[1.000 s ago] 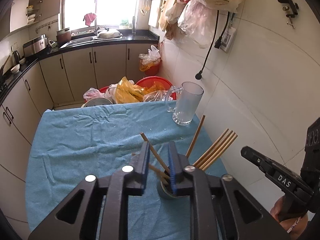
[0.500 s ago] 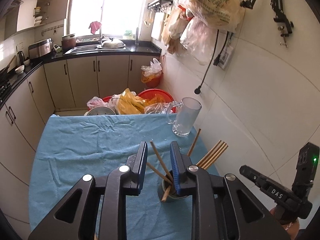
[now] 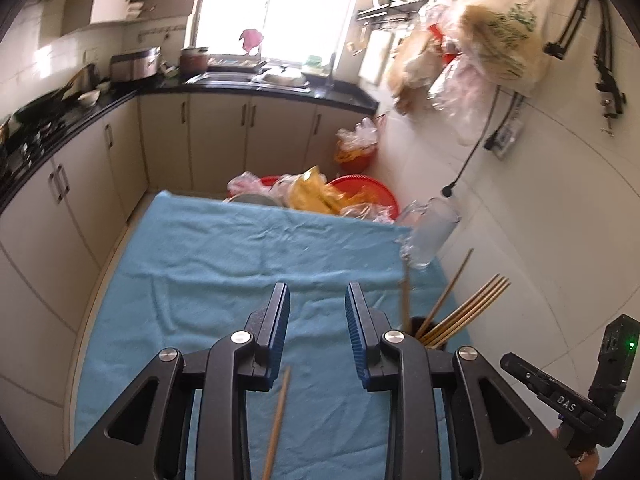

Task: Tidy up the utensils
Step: 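Move both tools back over the last chopsticks on the towel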

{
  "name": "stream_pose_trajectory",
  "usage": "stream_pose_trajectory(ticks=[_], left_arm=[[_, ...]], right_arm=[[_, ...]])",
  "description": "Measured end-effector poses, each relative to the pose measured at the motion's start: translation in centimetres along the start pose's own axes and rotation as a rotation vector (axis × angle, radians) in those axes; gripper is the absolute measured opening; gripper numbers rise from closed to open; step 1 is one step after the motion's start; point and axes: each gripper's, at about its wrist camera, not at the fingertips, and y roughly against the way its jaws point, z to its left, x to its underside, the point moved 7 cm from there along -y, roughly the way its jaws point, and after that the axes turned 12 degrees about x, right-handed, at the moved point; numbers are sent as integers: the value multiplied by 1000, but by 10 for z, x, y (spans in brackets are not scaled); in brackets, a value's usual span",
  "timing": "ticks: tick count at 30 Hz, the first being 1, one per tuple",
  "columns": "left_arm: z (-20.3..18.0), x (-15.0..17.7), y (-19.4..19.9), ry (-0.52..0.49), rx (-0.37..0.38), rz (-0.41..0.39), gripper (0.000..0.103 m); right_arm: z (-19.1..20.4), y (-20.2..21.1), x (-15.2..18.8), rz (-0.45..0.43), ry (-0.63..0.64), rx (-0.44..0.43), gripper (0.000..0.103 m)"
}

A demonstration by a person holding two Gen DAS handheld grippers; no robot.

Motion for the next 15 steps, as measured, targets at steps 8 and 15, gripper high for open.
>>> stream_pose_trajectory(ticks=[8, 15], left_arm=[[56, 48, -3, 88, -46, 85, 44], [107, 111, -19, 194, -77, 218, 63]], right_arm=[[27, -24, 42, 83, 108, 38, 65], [40, -46, 85, 153, 231, 136, 93]])
